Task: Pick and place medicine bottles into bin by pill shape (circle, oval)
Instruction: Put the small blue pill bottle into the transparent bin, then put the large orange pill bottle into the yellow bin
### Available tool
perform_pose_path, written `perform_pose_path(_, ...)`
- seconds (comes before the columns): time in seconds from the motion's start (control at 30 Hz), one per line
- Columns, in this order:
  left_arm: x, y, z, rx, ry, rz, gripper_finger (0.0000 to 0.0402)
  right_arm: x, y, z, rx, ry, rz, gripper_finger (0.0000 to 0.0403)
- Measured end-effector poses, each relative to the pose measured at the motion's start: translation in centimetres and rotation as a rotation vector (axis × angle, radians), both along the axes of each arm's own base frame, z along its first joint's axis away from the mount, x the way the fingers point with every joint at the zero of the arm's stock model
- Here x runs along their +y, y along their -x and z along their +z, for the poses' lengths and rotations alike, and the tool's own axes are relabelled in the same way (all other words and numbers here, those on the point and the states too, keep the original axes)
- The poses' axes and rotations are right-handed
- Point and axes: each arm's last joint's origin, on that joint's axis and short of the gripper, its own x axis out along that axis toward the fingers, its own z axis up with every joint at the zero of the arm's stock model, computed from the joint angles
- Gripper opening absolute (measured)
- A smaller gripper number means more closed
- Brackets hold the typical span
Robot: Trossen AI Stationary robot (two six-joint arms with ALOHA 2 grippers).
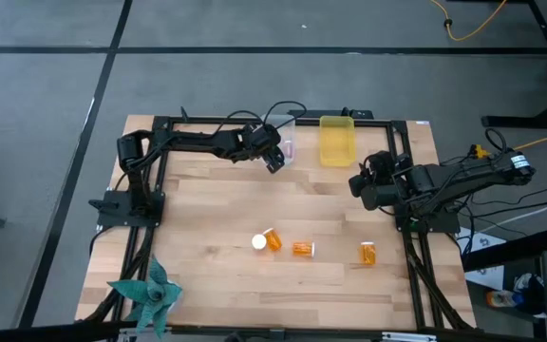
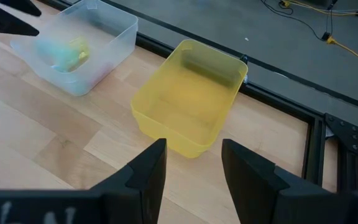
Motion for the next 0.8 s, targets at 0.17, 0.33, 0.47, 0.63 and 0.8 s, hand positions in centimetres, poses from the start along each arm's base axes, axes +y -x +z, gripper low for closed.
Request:
perform_pose_path(0.17,0.1,0.0,0.0,0.005,-0.016,0.016,0.0191,0.0,0.0,0.0,0.001,0.001,0.001,0.0158)
perform_pose_path(0.33,-0.2,-0.1,0.0,0.003,-0.014,0.011,0.0190,0.0,0.0,0.0,0.001,0.001,0.001,0.0158)
perform_pose_path(0.47,-0.7,-0.2,0.0,-0.019,0.010,0.031,0.0189,0.0,0.0,0.0,0.001,0.001,0.001,0.0158)
perform_pose_path(0.63,-2.1,-0.5,-0.2,-0.010,0.030,0.012,0.0189,0.0,0.0,0.0,0.001,0.001,0.001,0.0158)
perform_pose_path(0.8,-3.9,-1.0,-0.2,-0.006,0.032,-0.037,0.0189,0.0,0.0,0.0,0.001,0.000,0.001,0.0158)
